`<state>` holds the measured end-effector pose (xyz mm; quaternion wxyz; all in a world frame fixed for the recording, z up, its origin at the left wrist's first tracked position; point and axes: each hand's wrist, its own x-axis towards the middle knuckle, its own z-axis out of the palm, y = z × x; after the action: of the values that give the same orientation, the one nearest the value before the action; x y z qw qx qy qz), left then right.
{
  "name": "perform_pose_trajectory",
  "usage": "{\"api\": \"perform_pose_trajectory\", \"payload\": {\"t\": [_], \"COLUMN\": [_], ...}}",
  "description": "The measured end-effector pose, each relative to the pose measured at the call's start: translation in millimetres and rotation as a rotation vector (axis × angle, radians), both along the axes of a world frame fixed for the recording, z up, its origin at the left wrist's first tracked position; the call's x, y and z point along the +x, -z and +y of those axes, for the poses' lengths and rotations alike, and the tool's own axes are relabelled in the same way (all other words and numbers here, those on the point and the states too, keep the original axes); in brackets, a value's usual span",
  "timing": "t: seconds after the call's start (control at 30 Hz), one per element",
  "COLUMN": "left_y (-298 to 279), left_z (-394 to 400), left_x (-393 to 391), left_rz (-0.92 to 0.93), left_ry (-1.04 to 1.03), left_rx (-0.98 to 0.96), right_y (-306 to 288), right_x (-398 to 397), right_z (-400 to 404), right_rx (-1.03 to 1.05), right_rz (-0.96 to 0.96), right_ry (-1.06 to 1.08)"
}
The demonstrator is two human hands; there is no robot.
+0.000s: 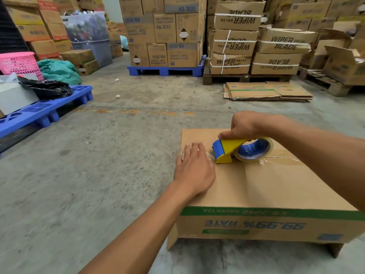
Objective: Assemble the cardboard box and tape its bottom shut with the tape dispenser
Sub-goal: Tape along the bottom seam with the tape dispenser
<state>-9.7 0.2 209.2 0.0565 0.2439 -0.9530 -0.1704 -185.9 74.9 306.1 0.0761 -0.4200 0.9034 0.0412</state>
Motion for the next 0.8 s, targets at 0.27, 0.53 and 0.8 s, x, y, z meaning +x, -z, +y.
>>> {"api": "perform_pose_trajectory", "payload": {"t": [0.27,0.53,0.8], "left_y": [21.5,44.4,96.1], "left_z": [5.1,-8.6,-3.9], "left_x": [-2.3,8.2,15.7], "left_rz": [-0.075,-0.184,-0.164], "left_ry": [0.000,-0.045,-0.073], "left_rx": [-0.141,-0.042,0.284], "right_y": [-2.7,3.3,68.0], "right_x": [-9.6,-26.7,-31.0], "right_z": [1.7,27.0,50.6], "right_rx": [0.047,0.054,0.006], "right_rz": [-0.024,-0.062,-0.067], "right_ry": [-0.005,-0.051,-0.035]}}
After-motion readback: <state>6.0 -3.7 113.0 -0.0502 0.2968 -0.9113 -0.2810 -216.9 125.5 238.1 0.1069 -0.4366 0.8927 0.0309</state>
